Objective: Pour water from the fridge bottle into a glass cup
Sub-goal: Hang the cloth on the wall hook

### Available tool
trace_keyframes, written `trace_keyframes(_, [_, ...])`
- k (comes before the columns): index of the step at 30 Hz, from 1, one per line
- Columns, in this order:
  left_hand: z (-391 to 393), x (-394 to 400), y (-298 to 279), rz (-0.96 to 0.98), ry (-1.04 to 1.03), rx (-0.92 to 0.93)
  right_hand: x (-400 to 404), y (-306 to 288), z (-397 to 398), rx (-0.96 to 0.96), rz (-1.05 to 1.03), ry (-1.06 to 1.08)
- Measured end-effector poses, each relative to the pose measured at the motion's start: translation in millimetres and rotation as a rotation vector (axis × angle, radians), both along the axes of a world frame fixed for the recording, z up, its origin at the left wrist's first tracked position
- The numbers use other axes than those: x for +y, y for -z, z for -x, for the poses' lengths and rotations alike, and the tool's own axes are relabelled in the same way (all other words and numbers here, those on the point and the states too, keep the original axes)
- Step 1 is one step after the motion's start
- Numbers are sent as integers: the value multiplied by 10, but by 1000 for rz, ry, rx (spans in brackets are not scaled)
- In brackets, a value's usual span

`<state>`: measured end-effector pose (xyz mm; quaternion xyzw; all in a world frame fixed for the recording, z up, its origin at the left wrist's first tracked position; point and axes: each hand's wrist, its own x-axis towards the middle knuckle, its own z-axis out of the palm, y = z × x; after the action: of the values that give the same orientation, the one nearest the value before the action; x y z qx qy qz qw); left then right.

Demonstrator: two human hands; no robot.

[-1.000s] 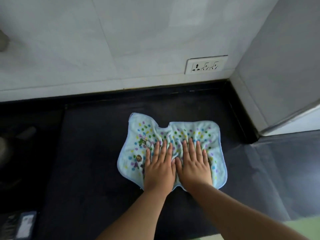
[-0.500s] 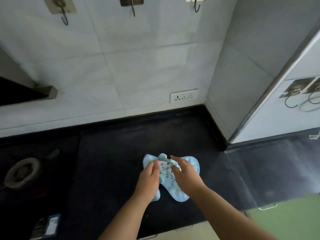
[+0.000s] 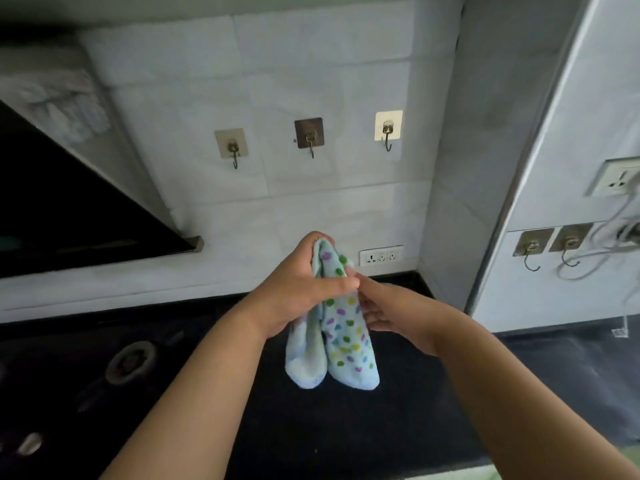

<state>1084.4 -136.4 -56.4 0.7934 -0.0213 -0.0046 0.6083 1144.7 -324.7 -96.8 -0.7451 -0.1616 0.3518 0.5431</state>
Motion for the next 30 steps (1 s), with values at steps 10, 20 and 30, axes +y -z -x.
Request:
trace_keyframes(10, [333, 175, -145, -339, -295, -266, -83, -387, 276, -134, -389, 109])
trace_keyframes(20, [358, -40, 823, 174, -369, 523, 164, -550, 382, -521, -289, 232])
trace_keyframes(30, [279, 34, 872, 686, -268, 139, 103, -597, 182, -488, -205, 268])
